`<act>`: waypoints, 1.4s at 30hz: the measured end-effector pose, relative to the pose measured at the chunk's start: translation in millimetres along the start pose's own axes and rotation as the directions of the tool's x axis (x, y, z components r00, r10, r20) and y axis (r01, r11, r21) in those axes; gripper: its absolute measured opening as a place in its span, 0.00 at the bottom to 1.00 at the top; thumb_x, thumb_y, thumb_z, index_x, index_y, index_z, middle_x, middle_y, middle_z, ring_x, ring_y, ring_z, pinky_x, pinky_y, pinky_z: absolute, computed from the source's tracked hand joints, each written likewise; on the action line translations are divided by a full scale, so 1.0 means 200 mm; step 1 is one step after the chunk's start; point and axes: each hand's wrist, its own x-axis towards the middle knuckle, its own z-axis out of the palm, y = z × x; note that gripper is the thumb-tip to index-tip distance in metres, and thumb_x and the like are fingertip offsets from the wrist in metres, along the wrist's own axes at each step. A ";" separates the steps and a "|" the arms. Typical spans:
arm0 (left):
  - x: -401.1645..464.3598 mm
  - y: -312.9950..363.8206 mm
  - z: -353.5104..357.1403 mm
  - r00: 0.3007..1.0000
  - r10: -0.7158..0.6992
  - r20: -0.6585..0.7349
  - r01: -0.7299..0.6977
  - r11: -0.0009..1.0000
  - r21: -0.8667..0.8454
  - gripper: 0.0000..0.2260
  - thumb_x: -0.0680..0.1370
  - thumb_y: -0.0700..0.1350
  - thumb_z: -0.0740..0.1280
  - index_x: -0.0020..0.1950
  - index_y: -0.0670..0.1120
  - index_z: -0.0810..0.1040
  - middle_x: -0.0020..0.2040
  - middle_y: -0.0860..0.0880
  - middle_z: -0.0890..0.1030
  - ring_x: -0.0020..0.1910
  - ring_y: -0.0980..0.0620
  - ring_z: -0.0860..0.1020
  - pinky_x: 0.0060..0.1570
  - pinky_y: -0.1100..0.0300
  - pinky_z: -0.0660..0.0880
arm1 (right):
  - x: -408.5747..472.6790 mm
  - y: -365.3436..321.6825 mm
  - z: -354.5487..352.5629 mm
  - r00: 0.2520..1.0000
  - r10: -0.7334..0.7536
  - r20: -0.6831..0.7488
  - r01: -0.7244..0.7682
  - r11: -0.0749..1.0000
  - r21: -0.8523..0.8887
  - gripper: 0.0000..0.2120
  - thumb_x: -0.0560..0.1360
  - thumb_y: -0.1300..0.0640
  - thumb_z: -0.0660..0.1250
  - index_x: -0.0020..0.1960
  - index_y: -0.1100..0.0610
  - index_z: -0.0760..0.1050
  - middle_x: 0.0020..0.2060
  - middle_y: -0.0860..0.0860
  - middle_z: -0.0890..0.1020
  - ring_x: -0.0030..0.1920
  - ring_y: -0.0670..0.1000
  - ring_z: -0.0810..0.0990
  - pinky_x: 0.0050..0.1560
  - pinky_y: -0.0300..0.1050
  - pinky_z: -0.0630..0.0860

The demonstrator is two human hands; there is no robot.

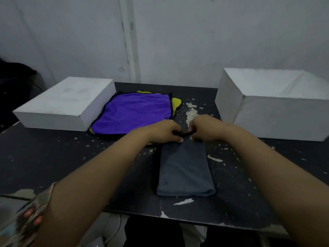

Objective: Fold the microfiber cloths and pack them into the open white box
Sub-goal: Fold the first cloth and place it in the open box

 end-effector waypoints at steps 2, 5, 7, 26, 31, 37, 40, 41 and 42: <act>-0.02 -0.01 -0.05 1.000 -0.026 0.007 0.027 0.996 -0.088 0.10 0.77 0.50 0.64 0.52 0.46 0.79 0.41 0.51 0.78 0.37 0.57 0.73 0.33 0.69 0.66 | -0.02 0.02 -0.03 0.997 -0.038 -0.062 0.040 0.999 0.034 0.06 0.73 0.58 0.68 0.50 0.57 0.79 0.43 0.52 0.77 0.45 0.50 0.74 0.38 0.39 0.66; -0.05 -0.03 -0.13 0.999 -0.044 0.017 0.046 0.993 -0.107 0.09 0.76 0.52 0.65 0.52 0.50 0.80 0.39 0.58 0.77 0.38 0.61 0.72 0.37 0.67 0.66 | -0.03 0.07 -0.05 0.977 -0.065 -0.202 0.085 0.992 0.092 0.06 0.72 0.59 0.69 0.49 0.56 0.79 0.44 0.50 0.76 0.45 0.48 0.73 0.44 0.39 0.66; -0.08 -0.04 -0.17 0.999 -0.051 0.009 0.052 0.996 -0.070 0.11 0.75 0.51 0.67 0.55 0.49 0.80 0.42 0.57 0.77 0.41 0.58 0.73 0.39 0.66 0.66 | -0.05 0.09 -0.06 0.957 -0.089 -0.276 0.129 0.983 0.130 0.06 0.72 0.60 0.69 0.48 0.56 0.79 0.44 0.50 0.77 0.45 0.47 0.73 0.45 0.37 0.66; -0.37 0.10 0.35 0.878 0.173 -0.446 -0.120 0.982 0.145 0.09 0.72 0.50 0.68 0.46 0.47 0.80 0.46 0.52 0.79 0.49 0.54 0.73 0.47 0.55 0.73 | -0.41 0.20 0.26 0.918 -0.311 -0.246 0.309 0.950 -0.049 0.13 0.69 0.66 0.64 0.49 0.51 0.75 0.51 0.44 0.75 0.52 0.45 0.72 0.54 0.40 0.71; -0.36 0.12 0.34 0.852 0.141 -0.505 -0.122 0.990 0.071 0.18 0.72 0.61 0.61 0.44 0.50 0.81 0.42 0.55 0.78 0.46 0.57 0.73 0.45 0.59 0.73 | -0.42 0.18 0.25 0.903 -0.274 -0.332 0.295 0.955 0.014 0.08 0.73 0.55 0.64 0.51 0.50 0.78 0.47 0.43 0.79 0.45 0.40 0.72 0.48 0.31 0.69; -0.22 0.16 0.32 0.933 0.007 -0.359 -0.035 0.997 -0.072 0.30 0.75 0.53 0.66 0.74 0.48 0.61 0.74 0.52 0.65 0.74 0.57 0.57 0.71 0.62 0.57 | -0.30 0.12 0.26 0.938 -0.195 -0.288 0.226 0.971 0.080 0.24 0.77 0.54 0.63 0.72 0.54 0.64 0.72 0.47 0.66 0.73 0.45 0.60 0.66 0.30 0.51; -0.19 0.13 0.35 0.976 -0.044 -0.211 0.058 0.996 0.061 0.34 0.77 0.58 0.59 0.76 0.45 0.49 0.78 0.49 0.52 0.76 0.55 0.44 0.75 0.54 0.51 | -0.26 0.12 0.31 0.980 -0.178 -0.088 0.183 0.982 0.055 0.30 0.80 0.52 0.57 0.76 0.54 0.48 0.77 0.47 0.49 0.76 0.42 0.45 0.67 0.30 0.43; -0.19 0.12 0.36 0.980 -0.052 -0.193 0.072 0.992 0.099 0.35 0.77 0.59 0.58 0.76 0.44 0.47 0.78 0.49 0.50 0.76 0.55 0.42 0.76 0.54 0.48 | -0.25 0.13 0.32 0.983 -0.176 -0.061 0.179 0.983 0.050 0.30 0.80 0.51 0.56 0.76 0.54 0.45 0.77 0.48 0.46 0.76 0.42 0.43 0.67 0.30 0.42; -0.19 0.12 0.36 0.981 -0.055 -0.186 0.079 0.989 0.126 0.35 0.77 0.60 0.56 0.76 0.44 0.45 0.78 0.49 0.49 0.76 0.54 0.41 0.76 0.55 0.46 | -0.25 0.14 0.32 0.985 -0.168 -0.040 0.170 0.984 0.057 0.31 0.80 0.51 0.55 0.76 0.54 0.42 0.77 0.48 0.43 0.76 0.43 0.42 0.66 0.31 0.40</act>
